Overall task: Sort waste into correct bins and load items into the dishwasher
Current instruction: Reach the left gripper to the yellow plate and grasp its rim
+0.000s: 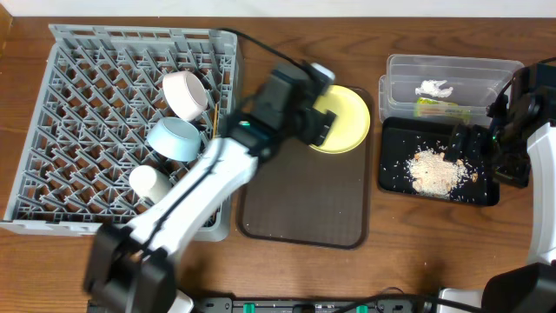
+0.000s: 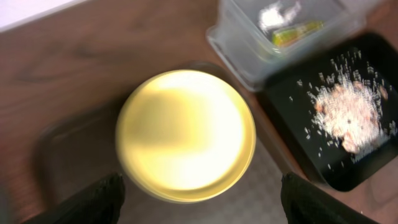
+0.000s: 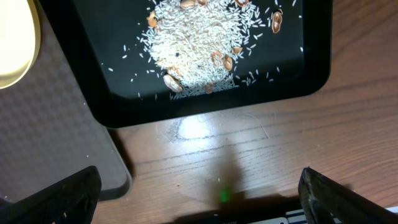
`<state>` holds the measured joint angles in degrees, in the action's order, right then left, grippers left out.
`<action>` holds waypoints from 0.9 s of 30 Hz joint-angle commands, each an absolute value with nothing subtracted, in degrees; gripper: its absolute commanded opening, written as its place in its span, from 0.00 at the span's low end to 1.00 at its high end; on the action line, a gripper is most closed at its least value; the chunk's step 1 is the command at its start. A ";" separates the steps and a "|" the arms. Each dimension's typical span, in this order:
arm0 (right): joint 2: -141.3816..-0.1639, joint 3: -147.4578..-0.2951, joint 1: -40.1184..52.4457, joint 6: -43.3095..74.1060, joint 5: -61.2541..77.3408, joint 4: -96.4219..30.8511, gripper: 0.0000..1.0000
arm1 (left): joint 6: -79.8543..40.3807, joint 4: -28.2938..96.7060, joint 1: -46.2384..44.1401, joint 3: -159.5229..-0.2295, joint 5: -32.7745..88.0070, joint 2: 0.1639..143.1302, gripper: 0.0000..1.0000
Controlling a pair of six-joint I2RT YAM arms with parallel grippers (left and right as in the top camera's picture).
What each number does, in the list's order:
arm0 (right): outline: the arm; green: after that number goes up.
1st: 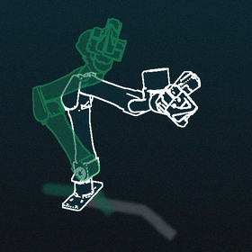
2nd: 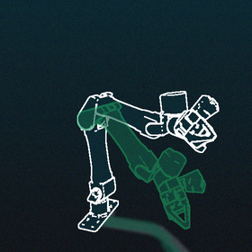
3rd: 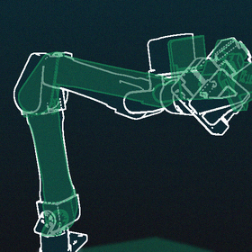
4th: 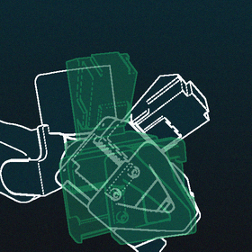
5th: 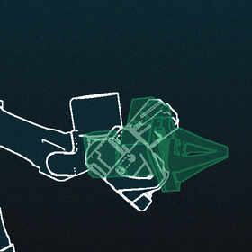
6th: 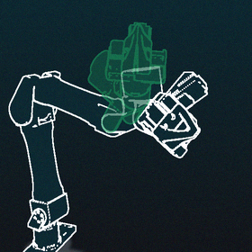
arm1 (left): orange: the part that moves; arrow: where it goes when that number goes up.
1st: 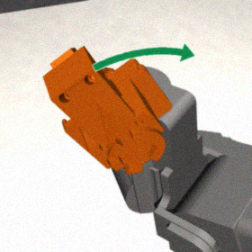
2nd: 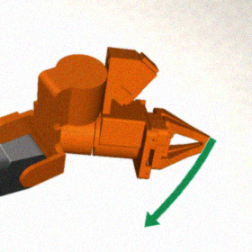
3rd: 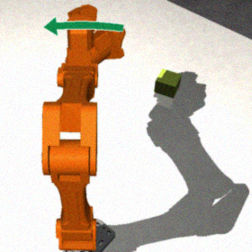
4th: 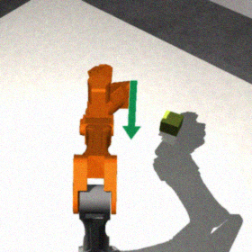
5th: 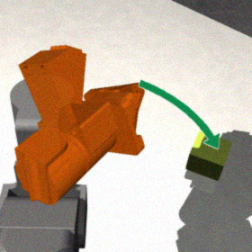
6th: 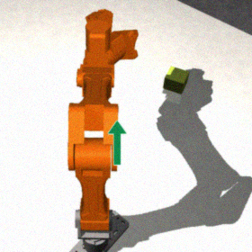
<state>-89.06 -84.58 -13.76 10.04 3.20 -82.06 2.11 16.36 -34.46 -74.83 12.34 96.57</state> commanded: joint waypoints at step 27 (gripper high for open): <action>-88.01 -85.01 -13.96 10.02 3.49 -82.06 0.99 | 12.40 15.75 -40.64 -72.77 7.64 115.77 0.74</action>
